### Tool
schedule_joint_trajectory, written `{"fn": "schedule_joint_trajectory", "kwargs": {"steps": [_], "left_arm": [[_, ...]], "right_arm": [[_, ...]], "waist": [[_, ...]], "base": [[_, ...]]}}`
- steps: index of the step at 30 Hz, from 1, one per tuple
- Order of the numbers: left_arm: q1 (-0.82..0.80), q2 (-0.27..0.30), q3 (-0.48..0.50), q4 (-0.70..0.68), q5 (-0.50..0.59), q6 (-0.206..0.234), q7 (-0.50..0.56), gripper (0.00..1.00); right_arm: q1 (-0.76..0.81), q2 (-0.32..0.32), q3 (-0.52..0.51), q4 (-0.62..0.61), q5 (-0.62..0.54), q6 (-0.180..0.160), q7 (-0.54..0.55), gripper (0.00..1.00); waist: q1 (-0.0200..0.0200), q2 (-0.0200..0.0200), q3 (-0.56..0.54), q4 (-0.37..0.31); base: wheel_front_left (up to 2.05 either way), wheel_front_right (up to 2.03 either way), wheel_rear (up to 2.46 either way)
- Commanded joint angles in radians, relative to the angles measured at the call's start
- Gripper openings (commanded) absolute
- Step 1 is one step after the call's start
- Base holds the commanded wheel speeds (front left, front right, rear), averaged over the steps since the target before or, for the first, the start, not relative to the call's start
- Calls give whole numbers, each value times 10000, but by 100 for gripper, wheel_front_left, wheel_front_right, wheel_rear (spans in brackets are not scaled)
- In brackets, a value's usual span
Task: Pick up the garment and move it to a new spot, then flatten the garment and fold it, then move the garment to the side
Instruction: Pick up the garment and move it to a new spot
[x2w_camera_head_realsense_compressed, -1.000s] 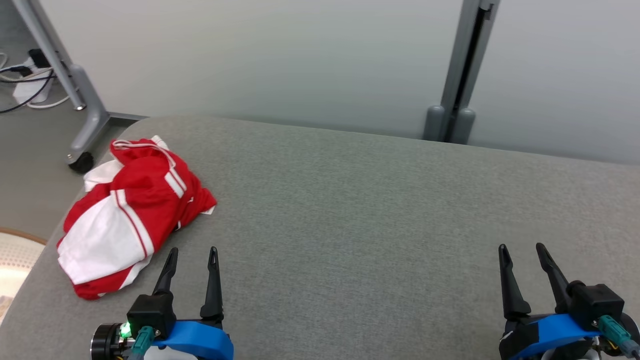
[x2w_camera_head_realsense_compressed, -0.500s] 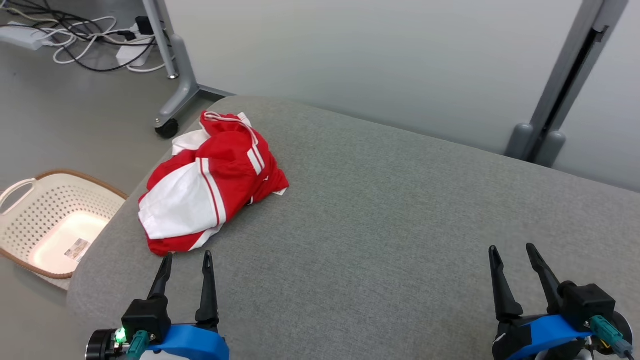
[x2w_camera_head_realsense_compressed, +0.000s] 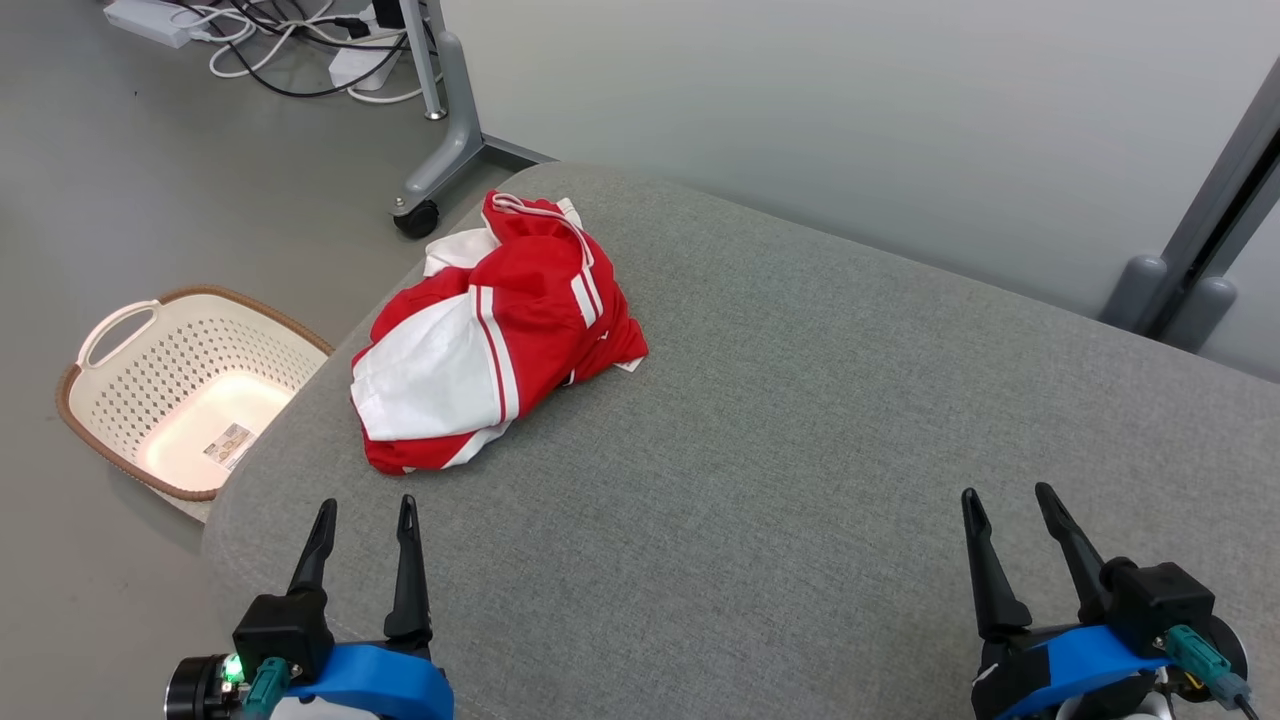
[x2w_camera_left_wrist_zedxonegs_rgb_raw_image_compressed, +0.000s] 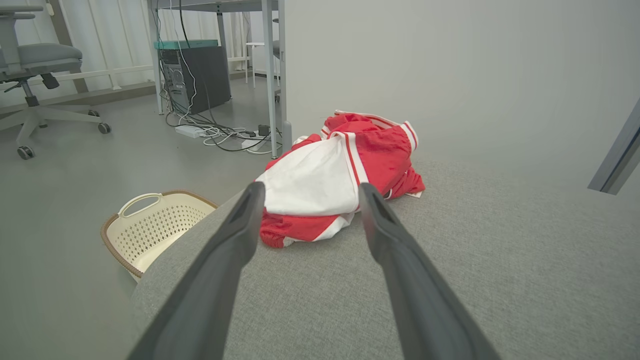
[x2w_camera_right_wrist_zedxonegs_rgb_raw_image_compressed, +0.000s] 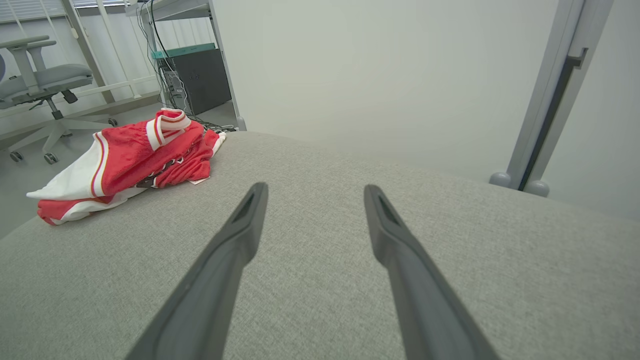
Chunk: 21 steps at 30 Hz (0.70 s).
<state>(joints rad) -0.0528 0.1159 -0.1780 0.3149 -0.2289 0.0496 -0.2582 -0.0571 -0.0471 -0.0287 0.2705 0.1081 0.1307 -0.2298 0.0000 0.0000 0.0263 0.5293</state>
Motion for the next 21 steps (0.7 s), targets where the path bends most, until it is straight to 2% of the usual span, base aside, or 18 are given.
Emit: {"fn": "schedule_joint_trajectory", "kwargs": {"steps": [1,8,13,16,21], "left_arm": [[38,27,4,-51,-34,31,-32,100],[-75,54,-42,-99,-57,79,-9,100],[-668,97,26,-338,-441,-270,393,100],[-1263,380,291,-721,-826,-509,1026,100],[-2591,1098,845,-1301,-1326,-669,2351,100]], "right_arm": [[-86,-60,13,13,22,1,-33,100],[-119,-60,-14,-1,45,1,-69,100],[-170,-58,-77,-73,8,1,-39,100],[-217,-61,-103,-181,-26,1,26,100],[-431,-60,-114,-398,-165,1,123,100]], "waist": [[0,0,15,6],[0,0,69,7],[0,0,227,-15],[0,0,426,-136],[0,0,1013,-553]], "base": [[0,0,0],[0,0,0],[0,0,0],[0,0,0],[0,0,0]]}}
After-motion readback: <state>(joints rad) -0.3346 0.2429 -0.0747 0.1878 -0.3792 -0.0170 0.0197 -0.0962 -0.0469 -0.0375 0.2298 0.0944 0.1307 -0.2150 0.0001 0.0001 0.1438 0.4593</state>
